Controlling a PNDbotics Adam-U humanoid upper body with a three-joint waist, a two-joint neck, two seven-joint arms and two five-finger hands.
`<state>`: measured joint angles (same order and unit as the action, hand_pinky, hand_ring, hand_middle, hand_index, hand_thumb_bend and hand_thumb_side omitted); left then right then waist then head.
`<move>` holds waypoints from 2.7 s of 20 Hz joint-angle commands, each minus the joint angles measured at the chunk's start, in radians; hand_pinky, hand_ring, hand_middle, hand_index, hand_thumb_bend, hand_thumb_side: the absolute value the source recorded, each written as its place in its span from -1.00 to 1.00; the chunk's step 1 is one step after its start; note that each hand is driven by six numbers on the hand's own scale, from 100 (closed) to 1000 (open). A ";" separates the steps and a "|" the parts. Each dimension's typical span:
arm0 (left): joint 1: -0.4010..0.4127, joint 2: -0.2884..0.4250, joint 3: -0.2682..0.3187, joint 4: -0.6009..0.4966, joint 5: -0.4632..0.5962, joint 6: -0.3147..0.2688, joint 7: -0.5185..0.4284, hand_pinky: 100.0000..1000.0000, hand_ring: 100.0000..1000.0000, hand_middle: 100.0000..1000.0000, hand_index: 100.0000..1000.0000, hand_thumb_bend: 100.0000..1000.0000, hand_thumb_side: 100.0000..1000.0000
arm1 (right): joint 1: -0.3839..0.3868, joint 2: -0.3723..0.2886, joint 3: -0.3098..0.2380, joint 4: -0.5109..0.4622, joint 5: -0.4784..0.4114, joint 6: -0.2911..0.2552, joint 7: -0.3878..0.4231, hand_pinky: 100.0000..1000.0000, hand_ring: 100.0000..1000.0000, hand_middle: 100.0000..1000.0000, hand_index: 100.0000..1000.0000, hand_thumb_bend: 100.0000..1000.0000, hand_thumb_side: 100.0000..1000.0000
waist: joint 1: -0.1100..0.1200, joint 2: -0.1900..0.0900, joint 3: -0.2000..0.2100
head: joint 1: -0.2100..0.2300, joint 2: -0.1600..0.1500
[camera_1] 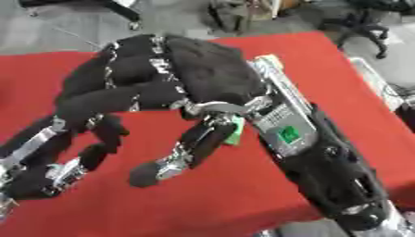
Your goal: Pick up the objects with one hand, pass them to the other hand, and then place them into the box on the other side of the table.
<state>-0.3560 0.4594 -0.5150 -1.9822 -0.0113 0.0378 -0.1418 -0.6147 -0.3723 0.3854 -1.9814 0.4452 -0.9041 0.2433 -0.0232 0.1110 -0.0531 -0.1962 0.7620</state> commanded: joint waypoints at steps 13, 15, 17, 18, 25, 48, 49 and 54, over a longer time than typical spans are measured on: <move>0.058 -0.003 0.138 -0.018 -0.017 0.000 0.166 0.81 0.33 -0.10 -0.05 -0.68 0.30 | 0.196 -0.220 -0.143 0.193 -0.062 0.123 0.049 0.85 0.55 0.48 0.90 -0.46 -0.33 | -0.006 -0.033 -0.001 | -0.041 -0.001; 0.069 -0.015 0.146 -0.018 -0.018 -0.003 0.184 0.81 0.33 -0.09 -0.05 -0.68 0.31 | 0.185 -0.215 -0.144 0.247 -0.051 0.155 0.080 0.88 0.54 0.48 0.89 -0.44 -0.29 | -0.003 -0.035 0.002 | -0.045 -0.003; 0.078 -0.023 0.146 -0.018 -0.021 -0.003 0.192 0.82 0.33 -0.09 -0.05 -0.68 0.31 | 0.169 -0.202 -0.142 0.299 -0.036 0.187 0.112 0.92 0.54 0.47 0.90 -0.41 -0.25 | -0.002 -0.036 0.005 | -0.050 -0.003; 0.080 -0.027 0.145 -0.018 -0.022 -0.002 0.193 0.82 0.33 -0.09 -0.05 -0.68 0.31 | 0.160 -0.196 -0.139 0.324 -0.024 0.203 0.127 0.93 0.55 0.48 0.90 -0.40 -0.23 | -0.001 -0.037 0.006 | -0.052 -0.004; 0.084 -0.039 0.140 -0.018 -0.028 0.000 0.198 0.82 0.33 -0.09 -0.04 -0.68 0.31 | 0.101 -0.151 -0.147 0.511 0.088 0.260 0.242 0.92 0.59 0.49 0.92 -0.34 -0.18 | -0.001 -0.039 0.013 | -0.065 -0.002; 0.087 -0.057 0.120 -0.018 -0.040 0.004 0.181 0.81 0.32 -0.10 -0.03 -0.68 0.32 | 0.009 -0.068 -0.234 0.882 0.450 0.240 0.117 0.71 0.50 0.28 0.83 -0.32 -0.29 | 0.008 -0.039 0.018 | -0.080 -0.001; 0.087 -0.057 0.120 -0.018 -0.041 0.005 0.183 0.81 0.32 -0.10 -0.04 -0.67 0.32 | 0.009 -0.064 -0.237 0.881 0.466 0.239 0.101 0.70 0.48 0.22 0.81 -0.33 -0.30 | 0.008 -0.039 0.018 | -0.080 -0.001; 0.088 -0.058 0.119 -0.018 -0.045 0.013 0.194 0.80 0.31 -0.11 -0.04 -0.64 0.30 | 0.011 -0.045 -0.259 0.852 0.514 0.225 0.017 0.61 0.34 -0.11 0.60 -0.41 -0.45 | 0.008 -0.039 0.017 | -0.079 0.000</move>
<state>-0.2617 0.3961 -0.4011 -1.9822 -0.0518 0.0492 0.0478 -0.5893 -0.4057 0.1416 -1.1080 0.9486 -0.6770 0.2826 -0.0160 0.0867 -0.0355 -0.2743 0.7632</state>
